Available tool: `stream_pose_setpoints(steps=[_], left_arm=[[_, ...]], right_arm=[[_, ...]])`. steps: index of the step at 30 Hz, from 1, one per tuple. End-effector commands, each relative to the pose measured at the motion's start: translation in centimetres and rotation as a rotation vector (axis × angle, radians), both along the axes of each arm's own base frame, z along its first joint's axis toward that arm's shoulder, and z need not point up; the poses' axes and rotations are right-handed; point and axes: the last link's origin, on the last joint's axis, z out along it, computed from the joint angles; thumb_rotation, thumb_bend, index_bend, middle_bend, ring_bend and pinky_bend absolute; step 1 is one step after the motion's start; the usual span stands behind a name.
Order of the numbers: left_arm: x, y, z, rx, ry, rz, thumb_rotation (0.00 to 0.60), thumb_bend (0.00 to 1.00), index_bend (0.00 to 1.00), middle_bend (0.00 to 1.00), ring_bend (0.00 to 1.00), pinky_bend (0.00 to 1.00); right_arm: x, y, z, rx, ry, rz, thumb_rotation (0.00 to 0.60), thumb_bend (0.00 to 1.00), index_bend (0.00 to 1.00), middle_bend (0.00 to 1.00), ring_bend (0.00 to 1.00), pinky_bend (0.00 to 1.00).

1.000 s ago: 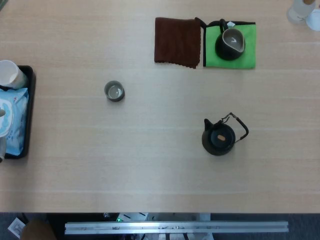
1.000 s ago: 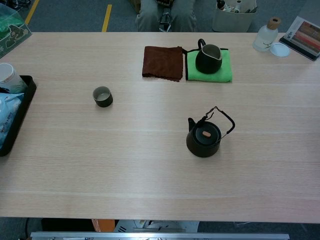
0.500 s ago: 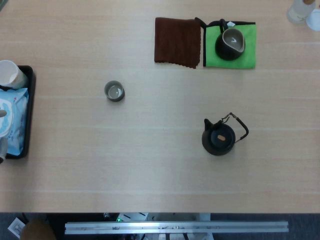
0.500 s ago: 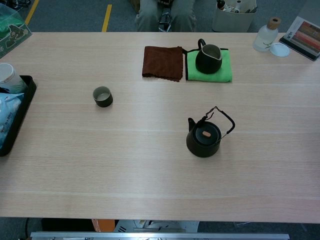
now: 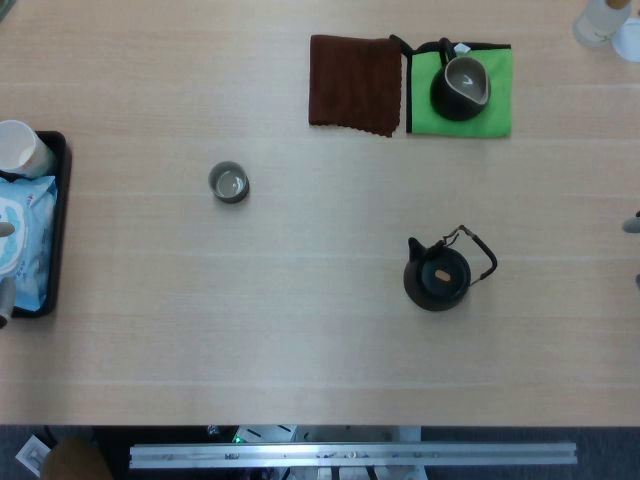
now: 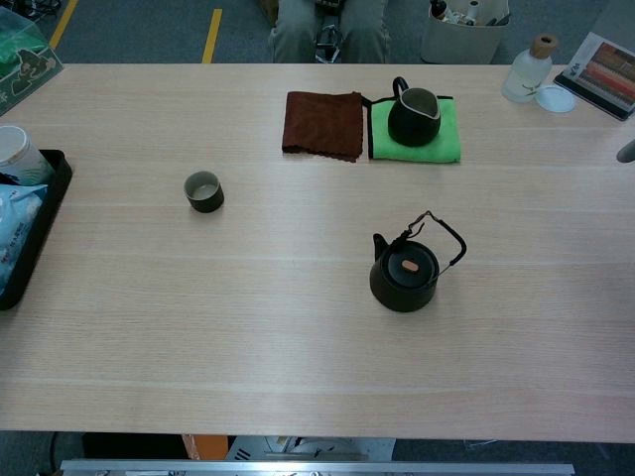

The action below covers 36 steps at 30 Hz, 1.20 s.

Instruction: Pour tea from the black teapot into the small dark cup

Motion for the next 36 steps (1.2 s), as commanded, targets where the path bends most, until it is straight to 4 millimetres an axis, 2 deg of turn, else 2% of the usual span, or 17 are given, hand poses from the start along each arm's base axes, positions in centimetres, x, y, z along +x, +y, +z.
stream_pose_setpoints(steps=[1, 9, 20, 28, 36], left_arm=[[0.0, 0.0, 0.0, 0.003, -0.001, -0.004, 0.600, 0.41, 0.28, 0.29, 0.26, 0.30], [0.2, 0.2, 0.1, 0.017, -0.006, -0.019, 0.600, 0.41, 0.28, 0.29, 0.26, 0.29], [-0.1, 0.5, 0.0, 0.017, -0.003, -0.030, 0.600, 0.41, 0.28, 0.29, 0.26, 0.29], [-0.4, 0.6, -0.1, 0.012, -0.001, -0.022, 0.600, 0.41, 0.28, 0.29, 0.26, 0.29], [-0.5, 0.4, 0.1, 0.014, -0.003, -0.021, 0.600, 0.41, 0.28, 0.29, 0.27, 0.28]], right_arm=[[0.8, -0.6, -0.7, 0.028, 0.010, 0.004, 0.600, 0.27, 0.32, 0.30, 0.21, 0.23], [1.8, -1.4, -2.5, 0.105, 0.048, -0.013, 0.600, 0.18, 0.30, 0.26, 0.18, 0.23], [2.1, -1.6, -5.3, 0.161, 0.071, -0.033, 0.600, 0.08, 0.25, 0.21, 0.09, 0.12], [2.9, -2.7, -8.0, 0.204, 0.066, -0.035, 0.600, 0.07, 0.17, 0.16, 0.01, 0.07], [3.6, -3.9, -10.1, 0.233, 0.084, -0.030, 0.600, 0.06, 0.14, 0.12, 0.00, 0.05]])
